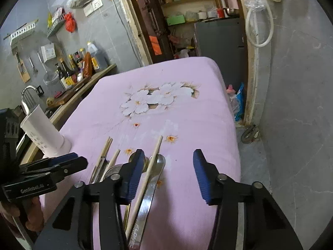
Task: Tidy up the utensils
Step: 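Move both tools back toward the remaining cutlery, then grasp a wooden chopstick with left tool while right tool grasps another chopstick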
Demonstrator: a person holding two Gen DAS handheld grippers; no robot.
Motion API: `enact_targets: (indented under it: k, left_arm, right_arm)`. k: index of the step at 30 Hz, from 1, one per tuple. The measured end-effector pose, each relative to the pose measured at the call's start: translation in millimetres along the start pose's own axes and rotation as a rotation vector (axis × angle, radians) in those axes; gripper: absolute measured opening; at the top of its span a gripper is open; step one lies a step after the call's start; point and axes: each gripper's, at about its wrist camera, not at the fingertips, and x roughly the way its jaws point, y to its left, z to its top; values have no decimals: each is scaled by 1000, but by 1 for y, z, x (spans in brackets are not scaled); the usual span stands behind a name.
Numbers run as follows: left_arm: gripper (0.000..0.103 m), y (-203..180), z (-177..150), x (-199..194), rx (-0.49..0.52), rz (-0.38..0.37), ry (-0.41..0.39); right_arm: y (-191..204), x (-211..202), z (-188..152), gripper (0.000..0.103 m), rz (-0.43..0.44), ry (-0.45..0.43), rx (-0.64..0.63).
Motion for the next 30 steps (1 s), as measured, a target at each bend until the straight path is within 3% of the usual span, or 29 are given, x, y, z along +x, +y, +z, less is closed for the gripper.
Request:
enact_targets:
  k: [10,21,27,30]
  left_arm:
    - [37,-1,19,27,-28,-25,88]
    - [26,-6,40,44,-17,-42,115]
    - [10,-10,44,49,0,-56,170]
    - [8,-10,44,53,-12,-65,190]
  right_arm:
    - [6,37,14,23,58,92,-14]
    - [4,51,13,19,103,142,2]
    - [4,54,15,19,104,162,-1]
    - [6,58,20,19,93,186,-2]
